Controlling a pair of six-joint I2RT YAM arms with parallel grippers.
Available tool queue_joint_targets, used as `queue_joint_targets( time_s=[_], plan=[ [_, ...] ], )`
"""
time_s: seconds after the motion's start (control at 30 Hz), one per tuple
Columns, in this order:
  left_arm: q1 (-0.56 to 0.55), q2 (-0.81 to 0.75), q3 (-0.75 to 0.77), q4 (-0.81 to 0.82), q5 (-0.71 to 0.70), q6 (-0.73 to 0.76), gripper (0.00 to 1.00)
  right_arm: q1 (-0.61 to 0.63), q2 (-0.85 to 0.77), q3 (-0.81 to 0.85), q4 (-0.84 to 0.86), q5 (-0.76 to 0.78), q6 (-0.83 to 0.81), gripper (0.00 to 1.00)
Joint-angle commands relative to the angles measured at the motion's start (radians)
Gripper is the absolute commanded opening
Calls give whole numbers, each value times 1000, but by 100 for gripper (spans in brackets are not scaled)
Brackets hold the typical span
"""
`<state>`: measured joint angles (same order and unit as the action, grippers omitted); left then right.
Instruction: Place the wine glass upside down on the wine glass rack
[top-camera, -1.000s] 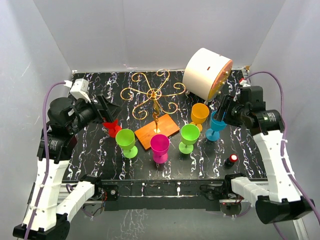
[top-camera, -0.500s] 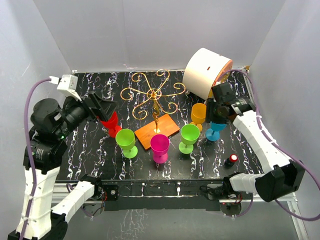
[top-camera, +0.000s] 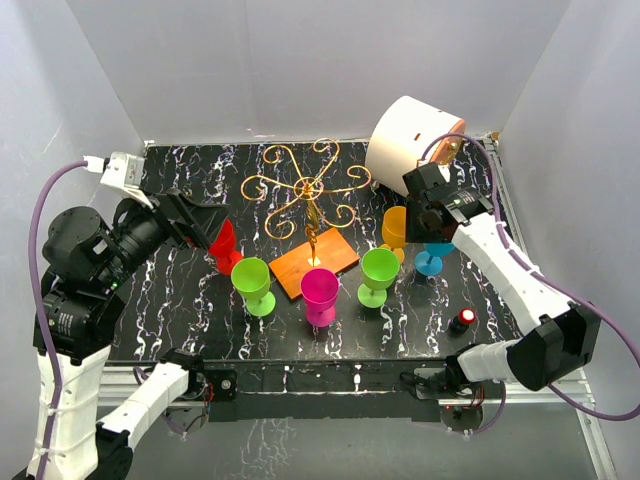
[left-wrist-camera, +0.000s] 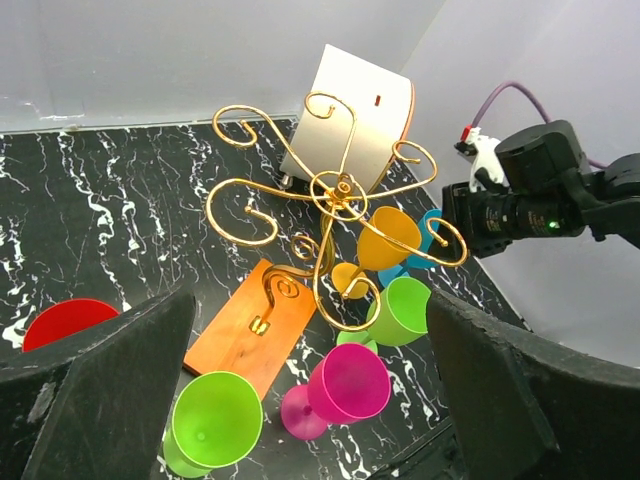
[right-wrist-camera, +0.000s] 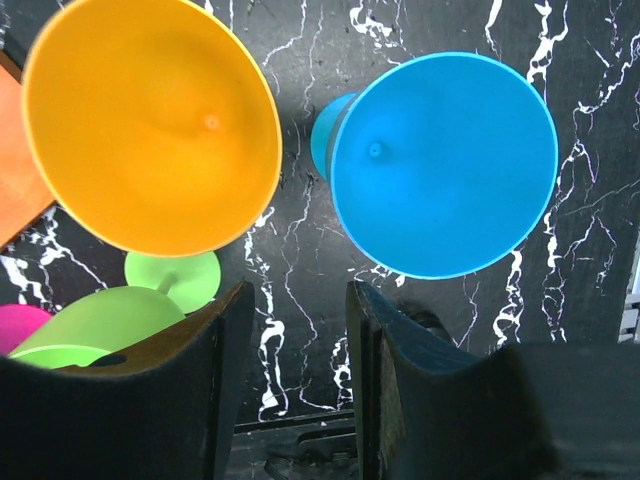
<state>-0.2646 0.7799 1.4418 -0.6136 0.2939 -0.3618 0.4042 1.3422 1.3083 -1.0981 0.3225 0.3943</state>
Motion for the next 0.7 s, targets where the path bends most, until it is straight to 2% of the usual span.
queue_joint_targets(
  time_s=[0.0,0.13,0.27,0.53,0.67],
  plan=[
    [-8,5,15,-4,-13,20,99,3,-60,68,48,32,9,39],
    [-8,9,15,-5,-16,25,99,4,-38,56,46,134,17,34],
    [-10,9,17,-8,-24,30,99,4,-15,28,64,172,17,31],
    [-12,16,18,-5,-26,34,99,3,22,-5,127,175,2,29],
    [-14,18,31,-12,-25,35,99,-20,40,-16,180,110,-35,27]
  ],
)
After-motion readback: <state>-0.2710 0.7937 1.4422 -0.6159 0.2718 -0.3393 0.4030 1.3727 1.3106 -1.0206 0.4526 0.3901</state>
